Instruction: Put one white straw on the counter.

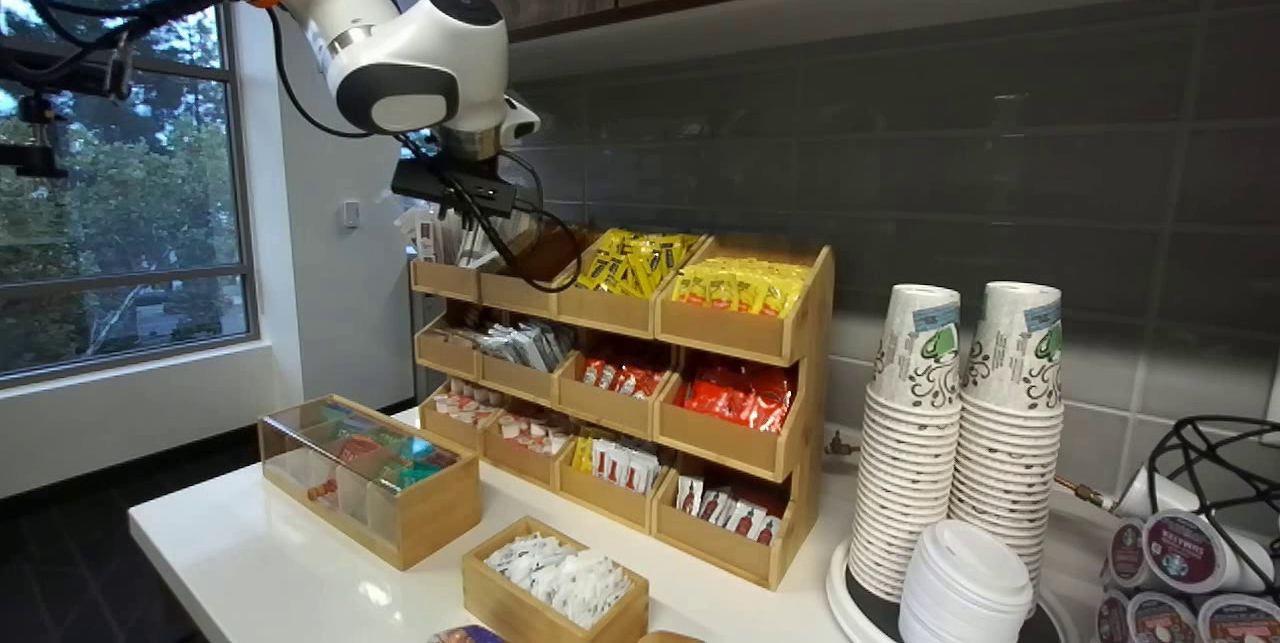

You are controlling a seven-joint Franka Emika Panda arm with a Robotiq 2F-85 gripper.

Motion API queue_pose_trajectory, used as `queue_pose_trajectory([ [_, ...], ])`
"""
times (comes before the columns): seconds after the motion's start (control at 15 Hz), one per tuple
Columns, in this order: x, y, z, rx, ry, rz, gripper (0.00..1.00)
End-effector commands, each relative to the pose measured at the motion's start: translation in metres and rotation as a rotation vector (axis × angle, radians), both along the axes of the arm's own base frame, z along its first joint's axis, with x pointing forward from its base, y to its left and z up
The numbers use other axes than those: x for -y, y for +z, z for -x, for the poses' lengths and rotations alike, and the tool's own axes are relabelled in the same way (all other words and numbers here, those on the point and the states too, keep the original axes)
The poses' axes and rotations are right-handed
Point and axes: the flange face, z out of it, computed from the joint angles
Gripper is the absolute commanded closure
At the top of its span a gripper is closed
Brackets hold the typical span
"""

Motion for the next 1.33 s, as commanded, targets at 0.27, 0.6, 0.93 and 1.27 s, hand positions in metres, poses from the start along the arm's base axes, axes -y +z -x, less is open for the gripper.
queue_pose_trajectory([
  [0.27, 0.028, 0.032, 0.034, -0.022, -0.123, 0.052, 0.99],
  [0.6, 0.044, 0.046, 0.05, -0.048, -0.182, 0.073, 0.99],
  [0.93, 0.055, 0.048, 0.058, -0.069, -0.235, 0.085, 0.99],
  [1.27, 0.06, 0.056, 0.064, -0.087, -0.253, 0.07, 0.99],
])
